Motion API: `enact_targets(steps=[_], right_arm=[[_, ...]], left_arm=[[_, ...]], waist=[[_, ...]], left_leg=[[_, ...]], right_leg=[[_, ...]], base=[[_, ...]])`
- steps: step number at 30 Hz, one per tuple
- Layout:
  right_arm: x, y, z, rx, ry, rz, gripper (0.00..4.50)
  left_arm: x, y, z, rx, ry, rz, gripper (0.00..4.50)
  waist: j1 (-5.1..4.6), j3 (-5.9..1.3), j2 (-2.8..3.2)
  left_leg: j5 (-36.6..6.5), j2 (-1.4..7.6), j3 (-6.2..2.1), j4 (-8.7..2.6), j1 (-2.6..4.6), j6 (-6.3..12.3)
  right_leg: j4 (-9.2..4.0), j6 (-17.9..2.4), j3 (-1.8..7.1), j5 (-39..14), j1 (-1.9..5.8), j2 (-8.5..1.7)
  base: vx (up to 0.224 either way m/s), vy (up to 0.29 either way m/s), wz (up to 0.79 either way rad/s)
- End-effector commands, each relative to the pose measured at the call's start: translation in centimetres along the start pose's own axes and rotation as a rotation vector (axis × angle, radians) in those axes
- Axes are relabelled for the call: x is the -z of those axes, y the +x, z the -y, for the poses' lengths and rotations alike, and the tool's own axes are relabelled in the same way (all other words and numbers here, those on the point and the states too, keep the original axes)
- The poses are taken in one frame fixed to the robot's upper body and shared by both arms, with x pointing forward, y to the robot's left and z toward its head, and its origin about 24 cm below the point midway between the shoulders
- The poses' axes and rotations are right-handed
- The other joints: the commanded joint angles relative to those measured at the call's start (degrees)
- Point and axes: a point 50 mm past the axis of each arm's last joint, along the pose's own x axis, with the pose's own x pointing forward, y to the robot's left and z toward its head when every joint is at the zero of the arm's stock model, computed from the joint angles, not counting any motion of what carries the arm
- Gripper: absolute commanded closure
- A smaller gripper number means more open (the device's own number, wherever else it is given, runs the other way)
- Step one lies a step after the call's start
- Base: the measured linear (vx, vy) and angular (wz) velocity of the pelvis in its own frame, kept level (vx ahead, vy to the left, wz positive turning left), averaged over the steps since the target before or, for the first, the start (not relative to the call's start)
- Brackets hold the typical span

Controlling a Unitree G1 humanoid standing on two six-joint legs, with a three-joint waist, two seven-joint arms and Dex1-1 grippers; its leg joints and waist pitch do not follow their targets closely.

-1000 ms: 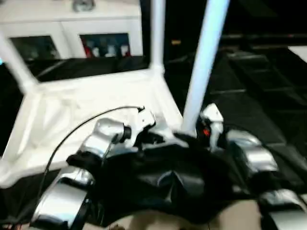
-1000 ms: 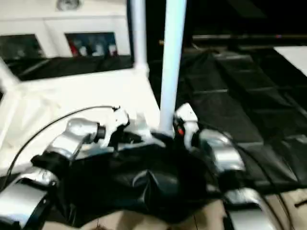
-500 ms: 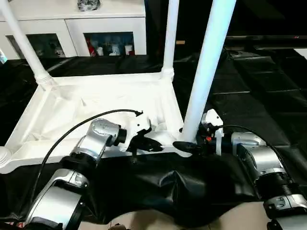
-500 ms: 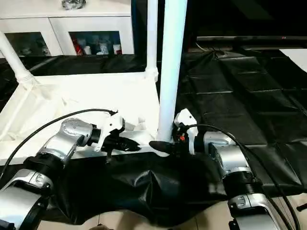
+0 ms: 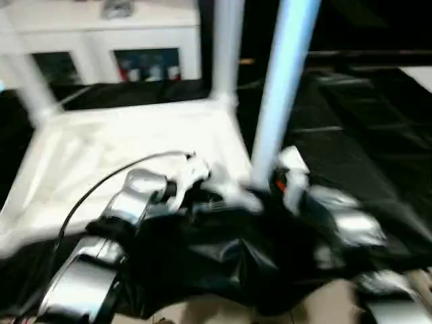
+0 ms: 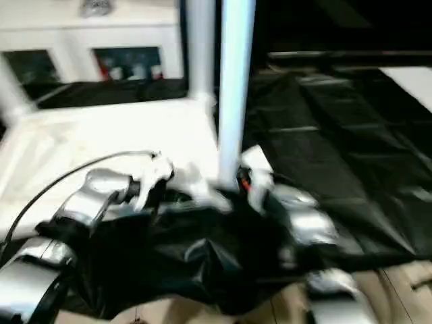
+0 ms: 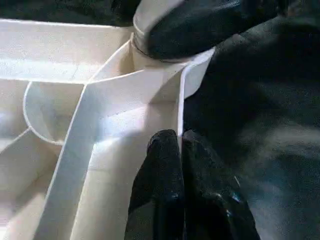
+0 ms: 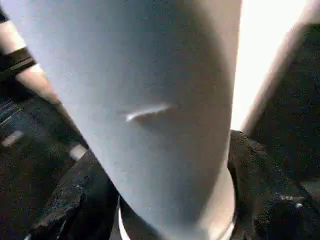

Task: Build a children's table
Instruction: Rotate leg to tighten

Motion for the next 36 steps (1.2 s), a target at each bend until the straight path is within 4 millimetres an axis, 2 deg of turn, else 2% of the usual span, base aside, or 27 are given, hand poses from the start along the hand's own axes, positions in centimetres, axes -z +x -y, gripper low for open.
enact_targets(steps=[1,2,3,4,6,8,10,11,12,13,14,16,19,22,28,32,36], right_arm=[[1.7,2.2,-1.8,0.066,0.088,-0.053,1.82],[1.7,2.2,-1.8,0.066,0.088,-0.053,1.82],[1.5,2.7,-1.7,0.139,0.124,-0.037,1.82],[1.4,2.9,-1.6,0.173,0.139,-0.030,1.82],[1.0,3.7,-1.9,0.235,0.148,-0.013,1.82],[0.7,4.4,-2.6,0.234,0.110,-0.002,1.82],[0.5,4.7,-3.0,0.192,0.067,0.009,1.82],[0.4,4.7,-3.2,0.170,0.058,0.015,1.82],[0.4,4.7,-3.3,0.147,0.074,0.019,1.27],[0.4,4.7,-3.4,0.127,0.088,0.029,1.27],[0.3,4.7,-3.4,0.116,0.097,0.036,1.13],[0.1,4.4,-3.2,0.067,0.093,0.049,0.92],[-0.1,3.7,-2.5,0.003,0.006,0.032,0.67],[-0.1,3.1,-2.0,-0.042,-0.041,0.017,0.32],[-0.1,1.4,-1.4,-0.203,-0.127,-0.026,0.32],[0.3,0.2,-1.1,-0.307,-0.170,-0.079,0.32],[0.7,-1.1,-1.2,-0.406,-0.173,-0.107,0.32]], left_arm=[[-3.9,1.9,-0.2,-0.062,0.051,0.107,4.50],[-3.9,1.9,-0.2,-0.062,0.051,0.107,4.50],[-4.3,2.4,-0.2,-0.093,0.043,0.108,4.50],[-4.5,2.6,-0.3,-0.105,0.036,0.109,4.50],[-5.0,3.3,-0.2,-0.148,0.027,0.119,4.50],[-5.3,3.9,0.0,-0.157,0.032,0.127,4.50],[-5.4,4.1,0.3,-0.141,0.036,0.135,4.50],[-5.4,4.1,0.5,-0.127,0.041,0.142,4.50],[-5.4,4.1,0.5,-0.120,0.041,0.146,4.50],[-5.4,4.1,0.6,-0.107,0.041,0.150,4.50],[-5.3,4.1,0.7,-0.100,0.041,0.151,4.50],[-5.1,3.8,0.8,-0.070,0.053,0.153,4.50],[-4.5,3.2,0.7,-0.035,0.077,0.143,4.50],[-4.2,2.8,0.7,-0.008,0.088,0.139,4.50],[-3.6,1.9,1.3,0.111,0.114,0.133,4.50],[-2.9,1.2,1.5,0.183,0.132,0.101,4.50],[-2.3,0.5,1.7,0.235,0.130,0.080,4.50]], waist=[[-0.18,-3.50,0.01],[-0.32,-3.57,0.00],[-0.37,-3.74,0.14],[-0.52,-3.88,0.19],[-0.66,-4.05,0.34],[-0.51,-4.22,0.24],[-0.46,-4.20,0.15],[-0.47,-4.13,0.14],[-0.45,-4.09,0.20],[-0.49,-3.98,0.18],[-0.52,-3.93,-0.21],[-0.44,-3.94,0.03],[-0.35,-4.01,-0.01],[-0.31,-3.98,0.05],[0.39,-3.98,0.14],[0.60,-3.74,0.11],[0.81,-3.80,-0.07]], left_leg=[[-12.65,1.48,-0.76,-4.18,0.24,1.40],[-12.47,1.46,-0.71,-4.12,0.34,1.37],[-11.79,1.37,-0.66,-4.02,0.28,1.42],[-10.21,1.38,-0.63,-3.97,-0.06,1.67],[-8.87,1.25,-0.55,-3.81,-0.13,2.22],[-6.83,1.25,-0.49,-3.63,-0.32,3.40],[-6.35,1.21,-0.40,-3.53,-0.40,4.65],[-6.52,1.22,-0.38,-3.53,-0.44,5.25],[-6.95,1.26,-0.37,-3.56,-0.34,5.42],[-7.62,1.25,-0.37,-3.60,-0.36,5.56],[-8.10,1.29,-0.35,-3.64,-0.39,5.55],[-8.30,1.31,-0.40,-3.63,-0.33,5.72],[-7.38,1.39,-0.41,-3.52,-0.49,6.44],[-7.58,1.43,-0.35,-3.48,-0.49,6.56],[-7.37,1.82,-0.24,-3.38,-0.52,7.34],[-9.44,1.80,-0.28,-3.56,-0.38,6.27],[-8.91,1.83,-0.31,-3.56,-0.44,6.60]], right_leg=[[-5.43,-8.19,3.13,-22.43,2.86,-3.68],[-5.20,-9.22,3.25,-20.38,2.75,-3.68],[-4.98,-9.71,3.29,-19.01,2.90,-3.66],[-4.57,-10.65,3.38,-15.58,3.14,-3.59],[-4.25,-11.55,3.32,-12.48,3.26,-3.53],[-3.73,-13.00,3.31,-8.21,3.54,-3.57],[-3.56,-13.74,3.31,-6.62,3.66,-3.56],[-3.58,-13.97,3.30,-6.79,3.71,-3.57],[-3.66,-14.01,3.28,-7.37,3.70,-3.60],[-3.82,-13.78,3.26,-8.73,3.77,-3.59],[-3.96,-13.46,3.26,-9.92,3.76,-3.59],[-3.98,-13.27,3.26,-10.80,3.78,-3.64],[-3.70,-13.80,3.25,-8.89,3.85,-3.60],[-3.72,-14.03,3.18,-9.26,3.85,-3.57],[-3.47,-14.41,3.24,-8.46,3.70,-3.58],[-3.96,-13.57,3.21,-12.17,3.57,-3.58],[-3.85,-13.15,3.27,-11.69,3.64,-3.49]], base=[[0.000,0.000,0.00],[0.000,0.000,0.00],[0.000,0.000,0.00],[0.000,0.000,0.00],[0.000,0.000,0.00],[0.000,0.000,0.00],[0.000,0.000,0.00],[0.000,0.000,0.00],[0.000,0.000,0.00],[0.000,0.000,0.00],[0.000,0.000,0.00],[0.000,0.000,0.00],[0.000,0.000,0.00],[0.000,0.000,0.00],[0.000,0.000,0.00],[0.000,0.000,0.00],[0.000,0.000,0.00]])
